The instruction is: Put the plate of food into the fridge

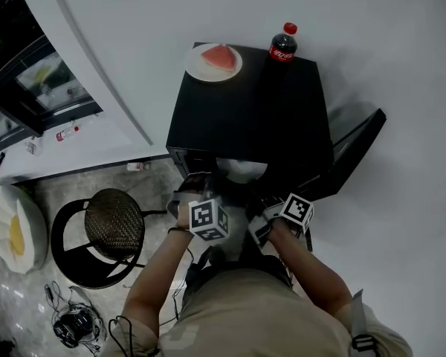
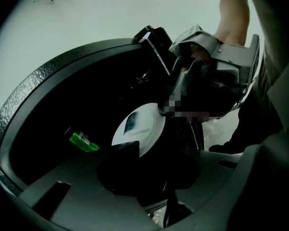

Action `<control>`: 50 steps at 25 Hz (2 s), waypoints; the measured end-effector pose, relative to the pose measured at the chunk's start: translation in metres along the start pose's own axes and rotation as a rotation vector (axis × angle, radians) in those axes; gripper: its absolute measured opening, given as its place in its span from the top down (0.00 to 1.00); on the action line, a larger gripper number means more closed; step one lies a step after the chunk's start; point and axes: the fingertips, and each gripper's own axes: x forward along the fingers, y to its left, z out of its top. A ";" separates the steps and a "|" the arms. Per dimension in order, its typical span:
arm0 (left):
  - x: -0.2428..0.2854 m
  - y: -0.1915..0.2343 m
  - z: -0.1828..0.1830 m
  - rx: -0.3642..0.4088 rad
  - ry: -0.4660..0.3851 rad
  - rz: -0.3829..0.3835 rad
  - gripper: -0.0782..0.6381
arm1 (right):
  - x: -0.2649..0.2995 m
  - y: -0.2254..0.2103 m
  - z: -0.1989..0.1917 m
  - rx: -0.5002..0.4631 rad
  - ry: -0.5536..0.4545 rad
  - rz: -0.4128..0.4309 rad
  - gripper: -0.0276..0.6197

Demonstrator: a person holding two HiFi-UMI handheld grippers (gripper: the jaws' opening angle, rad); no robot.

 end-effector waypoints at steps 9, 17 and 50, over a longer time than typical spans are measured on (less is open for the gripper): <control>0.004 0.002 0.002 0.001 -0.005 -0.002 0.73 | -0.004 0.007 -0.007 -0.134 0.065 0.003 0.90; 0.011 0.002 0.010 -0.016 -0.024 -0.010 0.73 | 0.004 0.005 -0.003 -0.177 0.072 -0.031 0.90; 0.022 0.013 0.016 -0.049 -0.034 0.088 0.77 | -0.025 0.004 -0.014 -0.226 0.138 0.006 0.90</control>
